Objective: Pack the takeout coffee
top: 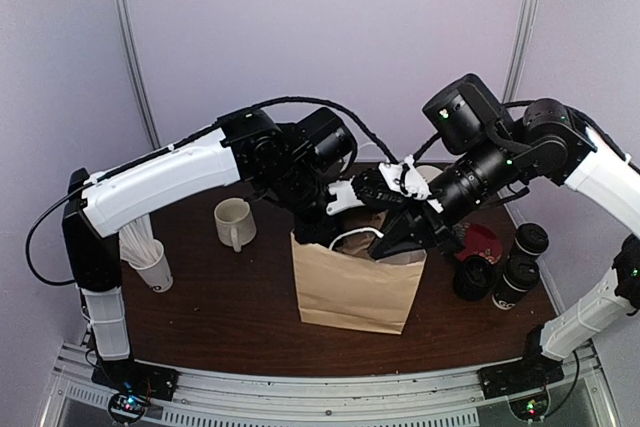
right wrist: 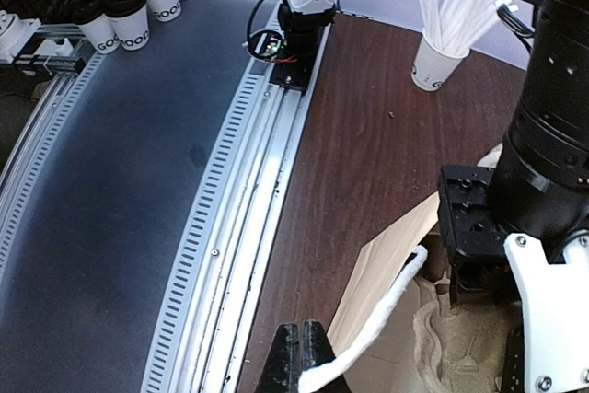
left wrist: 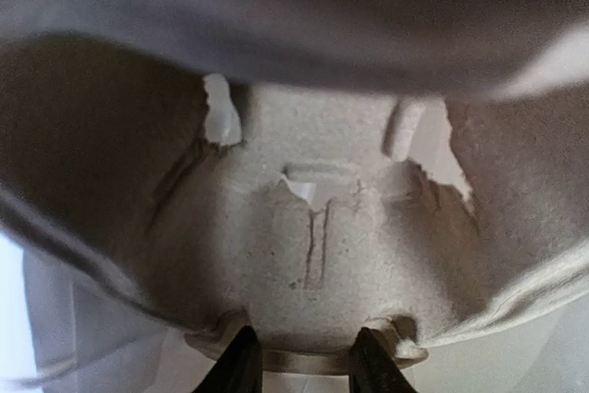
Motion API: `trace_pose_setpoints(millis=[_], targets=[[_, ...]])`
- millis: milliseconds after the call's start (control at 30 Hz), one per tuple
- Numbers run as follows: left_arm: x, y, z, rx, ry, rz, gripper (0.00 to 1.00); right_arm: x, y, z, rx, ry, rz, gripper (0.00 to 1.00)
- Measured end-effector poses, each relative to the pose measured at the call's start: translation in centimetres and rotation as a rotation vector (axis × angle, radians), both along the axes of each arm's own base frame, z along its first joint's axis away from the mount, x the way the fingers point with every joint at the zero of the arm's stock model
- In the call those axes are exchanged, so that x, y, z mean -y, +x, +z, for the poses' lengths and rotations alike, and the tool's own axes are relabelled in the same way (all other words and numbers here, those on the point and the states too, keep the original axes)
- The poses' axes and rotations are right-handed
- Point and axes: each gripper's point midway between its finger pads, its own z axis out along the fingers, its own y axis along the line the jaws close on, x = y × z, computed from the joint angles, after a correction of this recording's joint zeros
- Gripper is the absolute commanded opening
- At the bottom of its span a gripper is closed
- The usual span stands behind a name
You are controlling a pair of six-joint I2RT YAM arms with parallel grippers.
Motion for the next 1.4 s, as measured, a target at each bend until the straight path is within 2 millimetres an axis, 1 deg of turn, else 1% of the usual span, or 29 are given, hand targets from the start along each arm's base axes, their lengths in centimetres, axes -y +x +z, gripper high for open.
trace_pose_setpoints(millis=[67, 167, 300, 400, 467, 533, 667, 733, 800, 867, 967, 1067, 1133, 1233, 1400], targets=[[-0.2, -0.6, -0.2, -0.03, 0.007, -0.006, 0.34, -0.2, -0.8, 0.2, -0.012, 0.004, 0.035, 0.0], [-0.8, -1.9, -0.3, -0.08, 0.012, -0.024, 0.34, -0.5, -1.6, -0.2, -0.037, -0.009, 0.075, 0.0], [-1.9, -4.2, -1.0, -0.139, 0.063, -0.05, 0.34, -0.9, -2.5, -1.0, -0.068, -0.034, 0.116, 0.01], [-1.9, -6.3, -1.5, -0.155, 0.099, -0.085, 0.34, -0.9, -3.0, -1.3, -0.086, -0.045, 0.135, 0.03], [-1.8, -7.5, -1.7, -0.163, 0.114, -0.104, 0.34, -0.8, -3.3, -1.0, -0.098, -0.044, 0.148, 0.04], [-1.8, -8.2, -1.7, -0.169, 0.123, -0.114, 0.34, -0.8, -3.6, -0.2, -0.098, -0.028, 0.164, 0.11], [-1.9, -8.3, -1.6, -0.172, 0.123, -0.111, 0.33, -0.8, -4.2, 1.0, -0.096, -0.004, 0.195, 0.13], [-1.9, -8.3, -1.5, -0.171, 0.122, -0.109, 0.33, -0.9, -4.4, 0.9, -0.102, -0.01, 0.209, 0.13], [-2.0, -8.2, -1.5, -0.17, 0.125, -0.105, 0.33, -1.2, -4.7, 0.4, -0.111, -0.026, 0.226, 0.14], [-2.1, -8.1, -1.7, -0.168, 0.136, -0.098, 0.33, -1.5, -4.9, -0.4, -0.125, -0.05, 0.239, 0.2], [-2.2, -8.0, -2.3, -0.173, 0.156, -0.087, 0.33, -1.5, -5.1, -0.8, -0.131, -0.065, 0.247, 0.32], [-2.1, -8.0, -2.9, -0.176, 0.173, -0.079, 0.32, -1.4, -5.2, -0.5, -0.12, -0.063, 0.254, 0.49], [-2.0, -7.9, -3.5, -0.174, 0.189, -0.075, 0.32, -1.1, -5.2, -0.1, -0.11, -0.06, 0.257, 0.57], [-1.8, -7.8, -4.2, -0.173, 0.209, -0.07, 0.32, -0.6, -5.2, 1.1, -0.071, -0.04, 0.267, 0.63], [-1.7, -7.7, -5.2, -0.178, 0.234, -0.06, 0.32, 1.3, -5.2, 2.5, 0.006, -0.025, 0.249, 0.66]])
